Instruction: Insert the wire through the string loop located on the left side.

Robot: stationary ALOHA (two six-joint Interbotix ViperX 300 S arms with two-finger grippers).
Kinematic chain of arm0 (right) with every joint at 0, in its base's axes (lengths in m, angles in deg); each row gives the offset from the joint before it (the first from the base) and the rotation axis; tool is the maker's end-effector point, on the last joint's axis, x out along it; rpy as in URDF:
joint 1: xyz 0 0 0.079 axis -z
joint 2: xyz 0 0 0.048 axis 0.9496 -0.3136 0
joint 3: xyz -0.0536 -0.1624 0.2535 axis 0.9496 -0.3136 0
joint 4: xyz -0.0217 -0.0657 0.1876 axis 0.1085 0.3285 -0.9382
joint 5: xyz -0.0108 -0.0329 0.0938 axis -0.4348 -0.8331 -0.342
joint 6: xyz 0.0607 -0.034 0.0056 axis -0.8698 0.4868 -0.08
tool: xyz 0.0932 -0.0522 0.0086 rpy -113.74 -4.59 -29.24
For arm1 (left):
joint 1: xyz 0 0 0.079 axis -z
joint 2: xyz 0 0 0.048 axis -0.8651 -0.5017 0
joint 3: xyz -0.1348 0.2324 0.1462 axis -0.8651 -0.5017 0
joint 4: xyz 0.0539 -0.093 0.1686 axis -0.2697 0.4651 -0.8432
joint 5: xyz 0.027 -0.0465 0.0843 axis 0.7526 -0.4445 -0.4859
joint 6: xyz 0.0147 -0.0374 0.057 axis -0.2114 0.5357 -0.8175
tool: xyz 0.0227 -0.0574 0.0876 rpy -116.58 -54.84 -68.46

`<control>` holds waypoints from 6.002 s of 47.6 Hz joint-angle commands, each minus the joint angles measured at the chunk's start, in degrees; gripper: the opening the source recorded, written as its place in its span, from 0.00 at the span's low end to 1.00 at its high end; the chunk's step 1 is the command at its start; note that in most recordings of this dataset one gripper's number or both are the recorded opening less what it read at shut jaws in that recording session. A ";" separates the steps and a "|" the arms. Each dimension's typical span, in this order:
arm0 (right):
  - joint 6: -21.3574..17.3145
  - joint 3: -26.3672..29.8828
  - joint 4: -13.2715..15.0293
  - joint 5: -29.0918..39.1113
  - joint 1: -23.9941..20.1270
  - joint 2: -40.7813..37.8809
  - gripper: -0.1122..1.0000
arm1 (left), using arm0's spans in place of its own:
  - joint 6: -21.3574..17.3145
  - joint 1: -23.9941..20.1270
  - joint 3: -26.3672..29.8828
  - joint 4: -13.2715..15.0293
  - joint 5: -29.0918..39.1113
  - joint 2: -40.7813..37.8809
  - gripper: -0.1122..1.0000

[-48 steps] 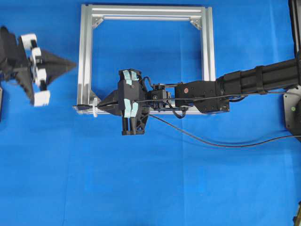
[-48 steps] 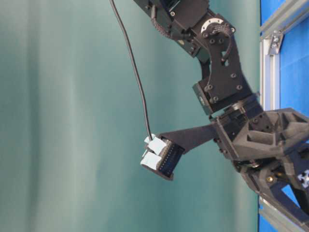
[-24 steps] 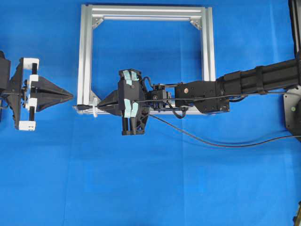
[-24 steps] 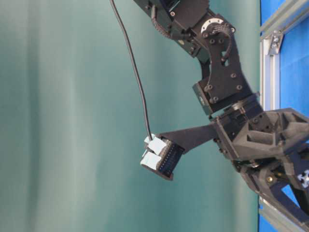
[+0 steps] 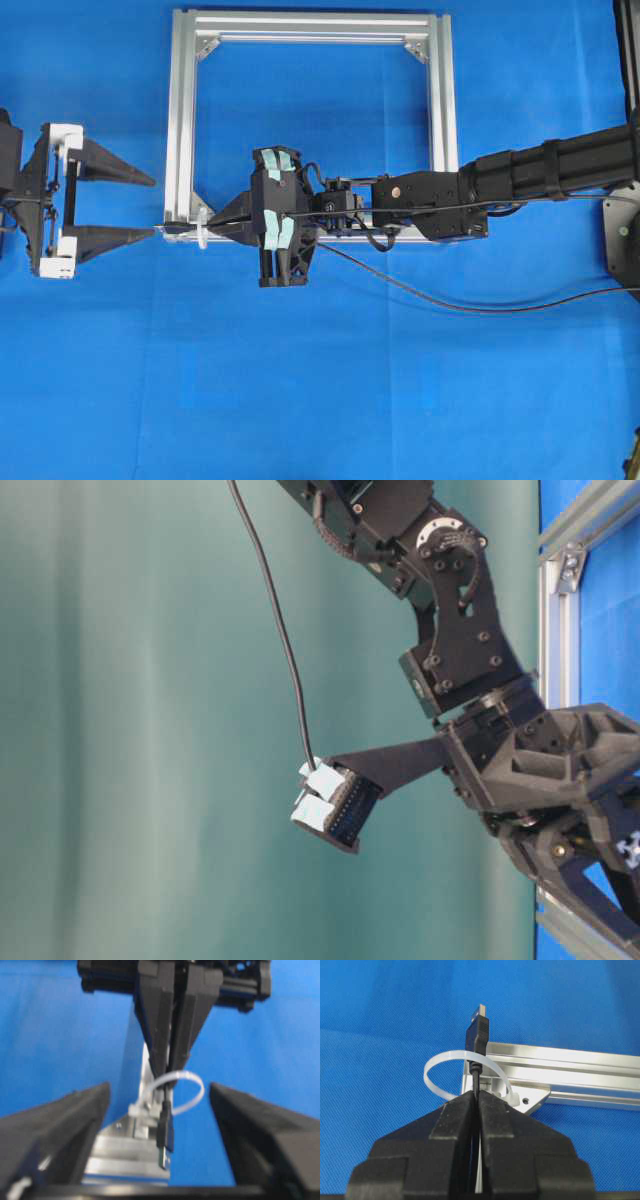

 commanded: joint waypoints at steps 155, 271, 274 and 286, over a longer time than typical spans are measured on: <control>-0.88 0.70 -0.79 1.32 0.09 1.58 0.98 | 2.72 0.97 6.94 -0.09 2.55 -17.49 0.17; -0.70 0.88 -0.88 0.88 0.18 1.76 0.98 | 4.75 -0.97 2.99 -0.70 53.35 47.37 0.87; -0.70 0.88 -0.88 0.88 0.18 1.76 0.98 | 4.75 -0.97 2.99 -0.70 53.35 47.46 0.91; -0.97 0.44 -0.97 2.20 0.18 5.54 0.98 | 4.66 -0.97 3.16 -0.70 53.44 47.72 0.89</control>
